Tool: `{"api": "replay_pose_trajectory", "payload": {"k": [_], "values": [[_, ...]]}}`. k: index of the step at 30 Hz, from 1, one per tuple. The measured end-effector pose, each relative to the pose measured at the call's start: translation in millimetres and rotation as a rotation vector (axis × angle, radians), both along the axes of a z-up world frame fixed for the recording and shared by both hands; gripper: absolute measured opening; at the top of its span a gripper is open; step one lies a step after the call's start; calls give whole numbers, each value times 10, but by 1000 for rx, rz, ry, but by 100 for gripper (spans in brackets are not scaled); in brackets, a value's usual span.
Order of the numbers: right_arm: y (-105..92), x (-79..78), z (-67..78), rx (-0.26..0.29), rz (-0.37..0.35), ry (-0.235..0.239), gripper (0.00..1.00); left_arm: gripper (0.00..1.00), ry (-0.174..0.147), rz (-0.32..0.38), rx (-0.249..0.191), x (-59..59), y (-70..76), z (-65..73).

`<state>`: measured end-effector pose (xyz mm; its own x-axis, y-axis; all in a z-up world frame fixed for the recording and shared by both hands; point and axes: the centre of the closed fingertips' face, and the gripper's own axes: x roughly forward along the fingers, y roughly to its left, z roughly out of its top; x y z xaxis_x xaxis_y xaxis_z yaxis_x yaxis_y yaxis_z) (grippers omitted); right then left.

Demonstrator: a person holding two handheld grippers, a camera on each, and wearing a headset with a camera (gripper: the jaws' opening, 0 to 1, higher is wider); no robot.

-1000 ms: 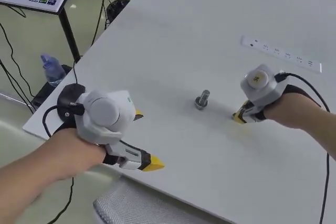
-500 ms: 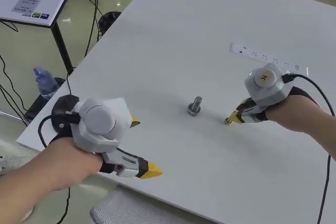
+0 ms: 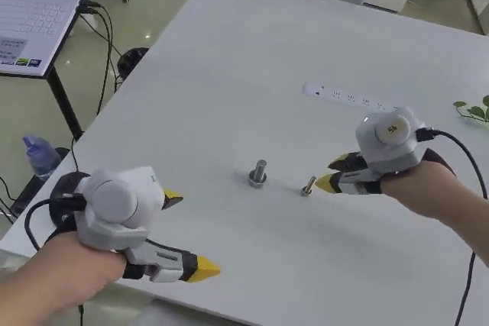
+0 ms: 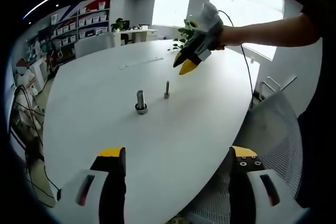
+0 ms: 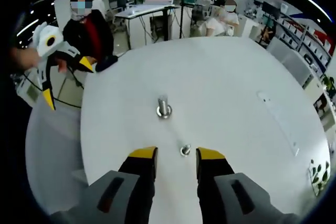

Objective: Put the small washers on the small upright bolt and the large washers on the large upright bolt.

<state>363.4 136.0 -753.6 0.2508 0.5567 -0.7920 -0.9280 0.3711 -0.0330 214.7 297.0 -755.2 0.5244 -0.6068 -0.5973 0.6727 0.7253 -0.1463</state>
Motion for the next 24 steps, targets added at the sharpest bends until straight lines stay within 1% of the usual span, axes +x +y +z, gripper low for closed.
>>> {"api": "replay_pose_trajectory", "payload": {"k": [1, 2, 4, 5, 6, 7, 8, 9, 10, 11, 12, 13, 14, 15, 17, 19, 20, 21, 23, 24], "values": [[-16, -9, 24, 8, 1, -15, 32, 81, 4, 4, -2, 3, 8, 5], [-23, -31, 78, 41, -4, -25, 32, 81, 5, 10, -6, 11, 17, 16], [-60, -69, 104, 54, -18, -18, 33, 81, 3, 16, -9, 18, 25, 29], [-104, -64, 129, 84, -18, -41, 33, 81, 3, 19, -12, 10, 22, 46], [-128, -77, 146, 99, -29, -43, 34, 81, 4, 21, -12, 7, 23, 48], [-138, -122, 193, 142, -54, -37, 36, 82, 3, 23, -11, 4, 27, 54], [-156, -147, 222, 166, -67, -36, 38, 82, 2, 23, -11, 4, 33, 44], [-174, -190, 275, 202, -73, -47, 40, 82, 1, 29, -16, -2, 43, 51], [-201, -227, 291, 211, -72, -47, 42, 82, -6, 37, -27, -1, 46, 73], [-240, -287, 316, 225, -91, -42, 43, 83, -19, 45, -43, 4, 45, 105], [-262, -317, 340, 238, -97, -48, 44, 83, -13, 46, -44, -16, 48, 117], [-289, -341, 376, 266, -111, -57, 44, 83, -11, 46, -44, -23, 46, 122], [-300, -352, 385, 275, -120, -55, 45, 83, -18, 44, -39, -32, 45, 133], [-347, -377, 392, 303, -154, -39, 45, 84, -23, 42, -38, -37, 44, 142], [-386, -435, 450, 353, -169, -44, 46, 84, -28, 44, -44, -41, 46, 158], [-448, -507, 452, 367, -190, -39, 47, 84, -32, 47, -44, -52, 52, 186], [-466, -531, 460, 378, -199, -40, 48, 85, -36, 48, -49, -53, 46, 206], [-485, -581, 462, 395, -213, -37, 49, 85, -34, 53, -60, -55, 41, 226], [-520, -632, 443, 396, -227, -27, 50, 84, -34, 57, -81, -61, 32, 246], [-548, -690, 427, 396, -229, -33, 50, 84, -34, 57, -82, -64, 33, 245]]}}
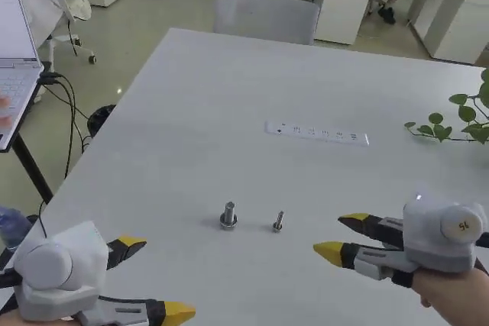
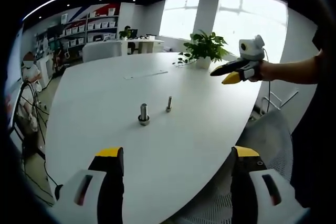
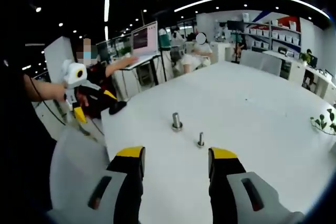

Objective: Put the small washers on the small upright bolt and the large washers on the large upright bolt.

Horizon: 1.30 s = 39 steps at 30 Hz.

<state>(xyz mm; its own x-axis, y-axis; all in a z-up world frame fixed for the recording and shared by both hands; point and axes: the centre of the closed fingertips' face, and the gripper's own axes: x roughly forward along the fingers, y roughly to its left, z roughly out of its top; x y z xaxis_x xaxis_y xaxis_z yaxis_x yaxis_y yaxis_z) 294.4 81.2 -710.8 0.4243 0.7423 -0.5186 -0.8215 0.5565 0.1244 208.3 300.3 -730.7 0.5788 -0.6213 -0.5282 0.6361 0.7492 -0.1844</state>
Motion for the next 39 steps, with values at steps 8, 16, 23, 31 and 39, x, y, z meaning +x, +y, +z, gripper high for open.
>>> {"api": "replay_pose_trajectory", "payload": {"k": [8, 16, 23, 31, 39], "values": [[-102, -327, -47, 89, -76, 25, 59, 88, -24, 8, -60, -56, -54, 32], [-269, -560, -87, 79, -99, 23, 63, 89, -11, 20, -61, -110, -25, -32], [-425, -700, -155, 70, -139, 7, 73, 89, -2, 19, -50, -186, -49, -80], [-408, -859, -296, 79, -138, 51, 75, 89, 7, 19, -53, -199, -111, -117], [-380, -903, -309, 52, -111, 51, 75, 90, 16, 14, -46, -216, -130, -151]]}}
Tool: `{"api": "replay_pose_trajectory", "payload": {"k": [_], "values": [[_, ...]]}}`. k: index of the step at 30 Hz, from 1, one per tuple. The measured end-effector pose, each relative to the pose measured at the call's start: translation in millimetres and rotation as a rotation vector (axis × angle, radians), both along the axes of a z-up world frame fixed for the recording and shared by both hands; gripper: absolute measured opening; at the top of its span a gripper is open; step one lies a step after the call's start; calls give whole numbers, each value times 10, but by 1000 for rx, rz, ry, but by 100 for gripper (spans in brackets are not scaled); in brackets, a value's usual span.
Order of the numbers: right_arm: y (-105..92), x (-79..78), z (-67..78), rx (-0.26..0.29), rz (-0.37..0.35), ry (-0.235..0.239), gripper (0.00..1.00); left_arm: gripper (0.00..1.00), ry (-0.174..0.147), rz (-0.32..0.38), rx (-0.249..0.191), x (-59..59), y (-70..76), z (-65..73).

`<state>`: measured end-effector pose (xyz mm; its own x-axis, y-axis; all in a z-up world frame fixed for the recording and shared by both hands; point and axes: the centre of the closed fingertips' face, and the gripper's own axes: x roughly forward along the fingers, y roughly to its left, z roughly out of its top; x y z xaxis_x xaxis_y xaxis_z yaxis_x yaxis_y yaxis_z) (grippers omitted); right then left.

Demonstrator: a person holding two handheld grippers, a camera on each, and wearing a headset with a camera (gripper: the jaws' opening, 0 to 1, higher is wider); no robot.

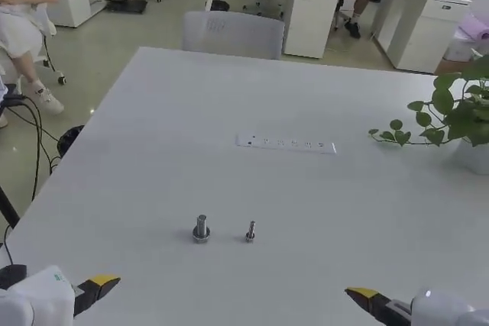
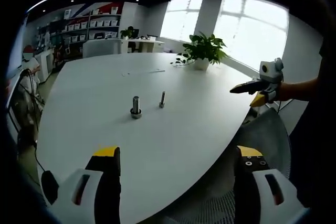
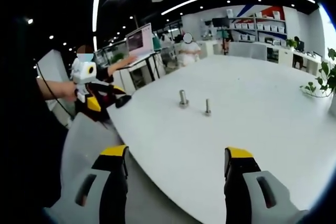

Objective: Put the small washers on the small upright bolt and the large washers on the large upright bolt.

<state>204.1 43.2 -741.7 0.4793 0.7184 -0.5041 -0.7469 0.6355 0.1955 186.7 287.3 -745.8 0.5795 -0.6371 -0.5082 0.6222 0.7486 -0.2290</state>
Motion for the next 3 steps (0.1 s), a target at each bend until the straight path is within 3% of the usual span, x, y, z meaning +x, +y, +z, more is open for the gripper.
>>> {"api": "replay_pose_trajectory", "payload": {"k": [3], "values": [[-15, -5, -19, -18, 6, -2, 76, 90, 3, 1, 16, -6, 36, -20]]}}
